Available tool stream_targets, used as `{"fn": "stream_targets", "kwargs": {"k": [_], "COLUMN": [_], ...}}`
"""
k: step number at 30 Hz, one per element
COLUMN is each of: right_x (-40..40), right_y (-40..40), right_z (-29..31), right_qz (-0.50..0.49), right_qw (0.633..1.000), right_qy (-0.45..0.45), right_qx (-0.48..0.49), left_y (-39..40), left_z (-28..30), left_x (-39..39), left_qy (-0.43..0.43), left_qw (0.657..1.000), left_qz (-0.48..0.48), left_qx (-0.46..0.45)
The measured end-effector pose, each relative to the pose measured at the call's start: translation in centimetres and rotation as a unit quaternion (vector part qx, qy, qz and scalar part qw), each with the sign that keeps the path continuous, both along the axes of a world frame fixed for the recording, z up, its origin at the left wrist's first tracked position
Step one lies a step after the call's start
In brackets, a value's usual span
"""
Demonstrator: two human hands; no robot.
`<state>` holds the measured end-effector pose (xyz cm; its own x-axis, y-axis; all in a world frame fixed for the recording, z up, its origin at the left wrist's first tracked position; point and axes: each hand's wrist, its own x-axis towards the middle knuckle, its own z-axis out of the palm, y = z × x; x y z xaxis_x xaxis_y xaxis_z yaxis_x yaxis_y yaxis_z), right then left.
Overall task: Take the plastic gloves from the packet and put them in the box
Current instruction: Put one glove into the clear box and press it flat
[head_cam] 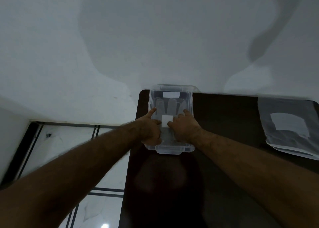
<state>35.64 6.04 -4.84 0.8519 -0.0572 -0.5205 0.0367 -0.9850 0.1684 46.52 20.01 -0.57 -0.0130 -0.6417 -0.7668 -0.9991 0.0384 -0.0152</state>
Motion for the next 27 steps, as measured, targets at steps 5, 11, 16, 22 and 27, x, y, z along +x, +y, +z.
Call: {"fn": "stream_targets", "kwargs": {"k": [5, 11, 16, 22, 27], "right_x": [0.6, 0.1, 0.0, -2.8, -8.0], "right_y": [0.0, 0.0, 0.0, -0.9, -1.8], "right_z": [0.9, 0.3, 0.6, 3.1, 5.6], "right_qz": [0.013, -0.001, -0.006, -0.028, -0.095], "right_qw": [1.000, 1.000, 1.000, 0.990, 0.962], "right_qy": [0.013, 0.001, -0.012, -0.132, -0.220], "right_qx": [-0.008, -0.009, -0.022, 0.035, 0.133], "left_y": [-0.9, -1.7, -1.1, 0.4, 1.9], "left_z": [-1.5, -2.1, -1.4, 1.1, 4.0], "left_x": [1.9, 1.8, 1.7, -0.6, -6.5], "left_qy": [-0.008, -0.091, -0.113, -0.127, -0.089], "left_qw": [0.998, 0.995, 0.991, 0.976, 0.960], "left_qz": [0.005, 0.027, 0.048, 0.084, 0.157], "left_qx": [-0.069, -0.029, -0.058, -0.158, -0.213]}}
